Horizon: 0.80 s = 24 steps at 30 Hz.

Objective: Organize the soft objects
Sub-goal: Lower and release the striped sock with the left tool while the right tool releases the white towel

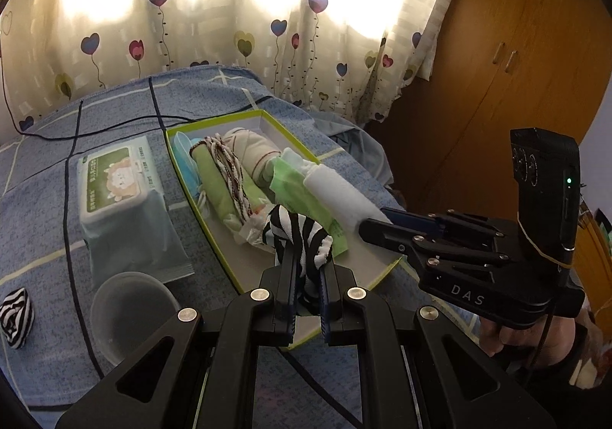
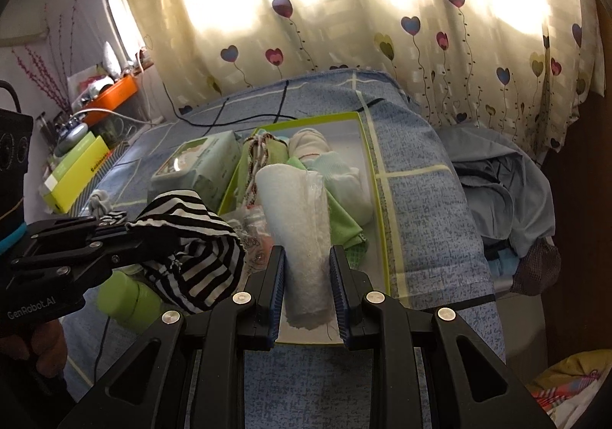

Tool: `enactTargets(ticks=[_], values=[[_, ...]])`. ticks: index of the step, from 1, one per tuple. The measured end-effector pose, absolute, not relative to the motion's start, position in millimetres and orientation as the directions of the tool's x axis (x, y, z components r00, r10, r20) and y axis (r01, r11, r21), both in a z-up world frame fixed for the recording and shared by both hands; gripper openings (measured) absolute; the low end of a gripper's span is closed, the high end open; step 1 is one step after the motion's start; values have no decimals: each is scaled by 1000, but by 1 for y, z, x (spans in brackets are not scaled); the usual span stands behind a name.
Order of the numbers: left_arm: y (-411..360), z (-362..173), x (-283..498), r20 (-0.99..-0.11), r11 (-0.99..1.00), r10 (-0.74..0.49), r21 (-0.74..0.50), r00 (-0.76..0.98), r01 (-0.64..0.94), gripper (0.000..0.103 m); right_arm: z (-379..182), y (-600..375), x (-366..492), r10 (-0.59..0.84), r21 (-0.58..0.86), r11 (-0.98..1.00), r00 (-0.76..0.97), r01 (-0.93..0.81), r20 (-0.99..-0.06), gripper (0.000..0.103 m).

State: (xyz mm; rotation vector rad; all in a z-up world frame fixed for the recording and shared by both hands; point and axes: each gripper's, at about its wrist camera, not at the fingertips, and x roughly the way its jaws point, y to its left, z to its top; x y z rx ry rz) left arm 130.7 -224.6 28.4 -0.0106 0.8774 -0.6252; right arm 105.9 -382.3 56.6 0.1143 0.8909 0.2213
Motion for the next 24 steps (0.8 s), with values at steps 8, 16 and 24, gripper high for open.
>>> enactTargets(ticks=[8, 16, 24], values=[[-237, 5, 151, -767, 838, -490, -283, 414, 466, 10, 34, -386, 125, 242, 207, 970, 570, -127, -786, 22], [-241, -2, 171, -782, 867, -449, -264, 432, 423, 10, 26, -384, 149, 245, 209, 969, 557, -129, -794, 22], [-243, -4, 188, -786, 890, -407, -224, 466, 398, 10, 23, -381, 170, 238, 198, 971, 555, -131, -797, 22]])
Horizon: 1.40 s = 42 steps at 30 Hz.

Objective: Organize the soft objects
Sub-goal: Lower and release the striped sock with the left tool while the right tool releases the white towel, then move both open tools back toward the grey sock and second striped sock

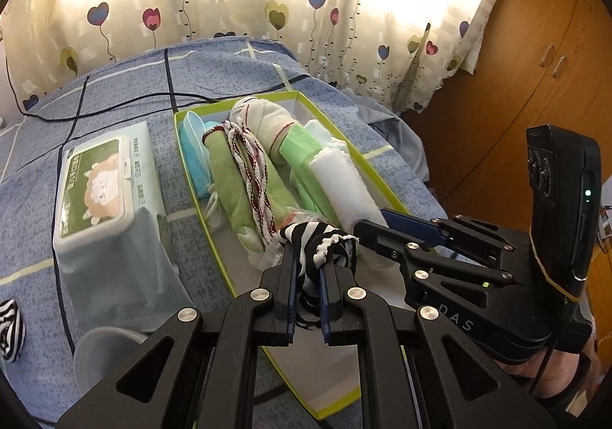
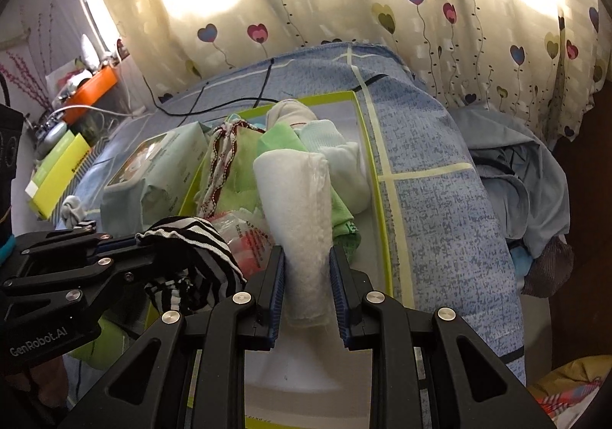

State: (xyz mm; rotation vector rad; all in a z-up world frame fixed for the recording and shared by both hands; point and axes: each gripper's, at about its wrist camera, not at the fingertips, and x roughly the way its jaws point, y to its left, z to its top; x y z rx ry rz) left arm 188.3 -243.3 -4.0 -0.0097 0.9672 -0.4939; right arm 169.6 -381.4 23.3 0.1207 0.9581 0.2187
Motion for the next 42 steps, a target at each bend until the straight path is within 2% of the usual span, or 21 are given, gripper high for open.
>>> enactTargets(ticks=[8, 11, 14, 18, 42], values=[[-243, -7, 196, -791, 890, -405, -226, 459, 396, 10, 23, -382, 170, 249, 214, 968, 550, -128, -797, 26], [-242, -5, 191, -790, 888, -406, -222, 460, 403, 13, 26, -380, 165, 243, 207, 970, 555, -128, -795, 36], [-241, -2, 186, -785, 888, -404, -212, 470, 409, 22, 31, -379, 159, 237, 198, 971, 566, -130, -790, 46], [-238, 3, 181, -774, 886, -412, -215, 482, 411, 43, 37, -381, 151, 226, 191, 974, 576, -122, -786, 52], [-207, 45, 141, -670, 855, -494, -256, 554, 451, 43, 87, -365, 107, 182, 139, 983, 664, -117, -726, 54]])
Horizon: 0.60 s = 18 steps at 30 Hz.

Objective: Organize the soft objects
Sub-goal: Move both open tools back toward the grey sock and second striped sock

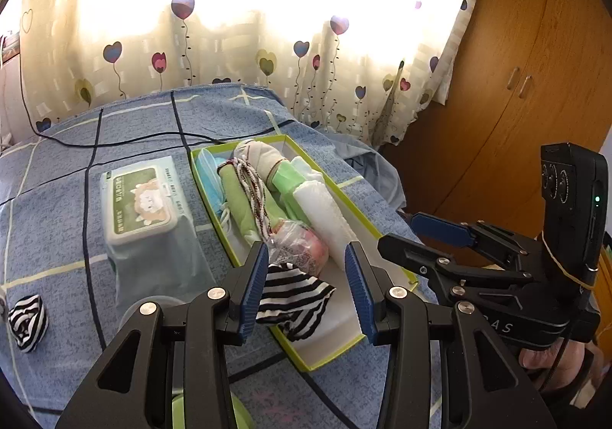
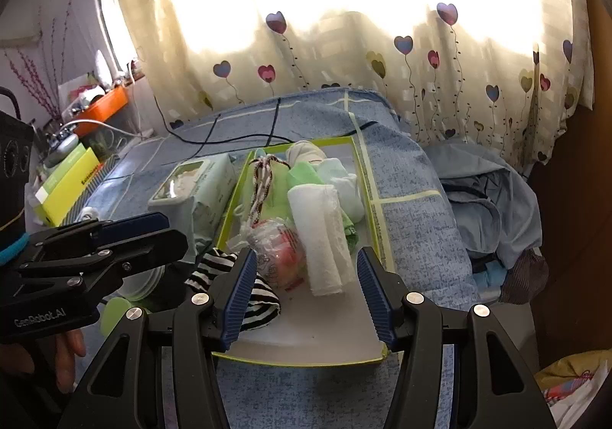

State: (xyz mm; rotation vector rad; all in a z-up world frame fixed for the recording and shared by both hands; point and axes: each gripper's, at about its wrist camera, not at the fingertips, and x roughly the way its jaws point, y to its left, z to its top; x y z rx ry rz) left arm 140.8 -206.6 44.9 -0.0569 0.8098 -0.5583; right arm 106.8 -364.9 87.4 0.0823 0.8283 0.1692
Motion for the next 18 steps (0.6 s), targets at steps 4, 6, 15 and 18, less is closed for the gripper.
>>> enactTargets(ticks=[4, 6, 15, 18], values=[[-197, 49, 135, -660, 853, -500, -265, 561, 449, 43, 94, -354, 102, 185, 128, 983, 669, -134, -720, 55], [-191, 50, 132, -655, 854, -501, -269, 566, 445, 43, 97, -349, 101, 186, 123, 982, 670, -142, -719, 55], [-165, 54, 123, -639, 869, -486, -279, 597, 410, 43, 106, -322, 96, 201, 103, 978, 672, -184, -713, 55], [-157, 55, 119, -634, 872, -482, -281, 604, 401, 43, 107, -314, 95, 211, 101, 975, 669, -200, -713, 55]])
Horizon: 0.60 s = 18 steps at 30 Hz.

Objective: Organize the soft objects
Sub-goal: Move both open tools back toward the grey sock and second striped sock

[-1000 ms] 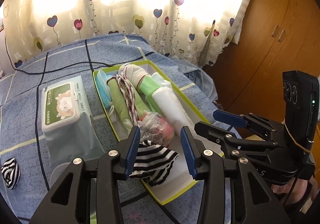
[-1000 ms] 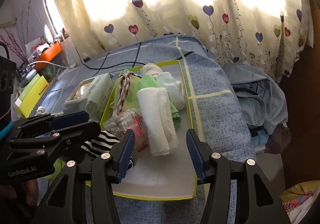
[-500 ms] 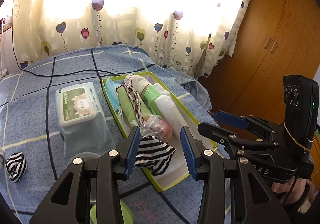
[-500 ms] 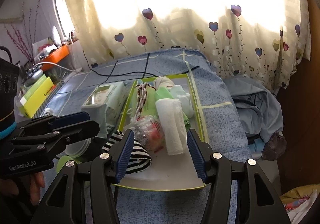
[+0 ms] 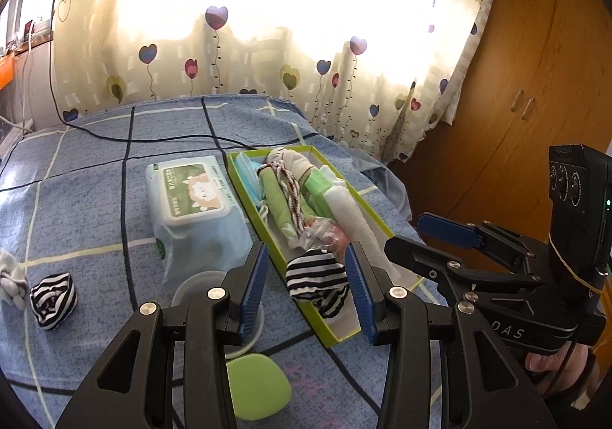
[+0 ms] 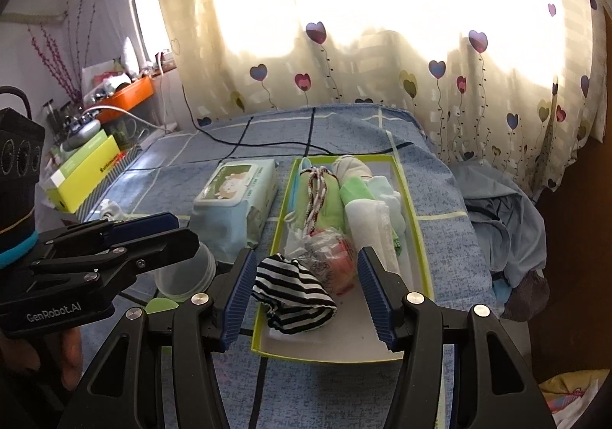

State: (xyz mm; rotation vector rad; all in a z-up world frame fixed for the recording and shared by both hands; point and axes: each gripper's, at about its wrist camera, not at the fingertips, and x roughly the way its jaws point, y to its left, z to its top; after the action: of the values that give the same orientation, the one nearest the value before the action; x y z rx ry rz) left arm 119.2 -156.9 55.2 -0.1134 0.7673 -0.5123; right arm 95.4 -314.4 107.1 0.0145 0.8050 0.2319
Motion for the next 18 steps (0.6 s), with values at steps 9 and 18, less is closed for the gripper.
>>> enactTargets(ticks=[9, 18], values=[[-124, 56, 115, -632, 894, -447, -291, 632, 342, 43, 112, -278, 100, 266, 98, 955, 656, -281, -707, 55], [-92, 56, 109, -629, 915, -403, -284, 665, 286, 43, 110, -246, 104, 309, 103, 934, 632, -341, -710, 55]])
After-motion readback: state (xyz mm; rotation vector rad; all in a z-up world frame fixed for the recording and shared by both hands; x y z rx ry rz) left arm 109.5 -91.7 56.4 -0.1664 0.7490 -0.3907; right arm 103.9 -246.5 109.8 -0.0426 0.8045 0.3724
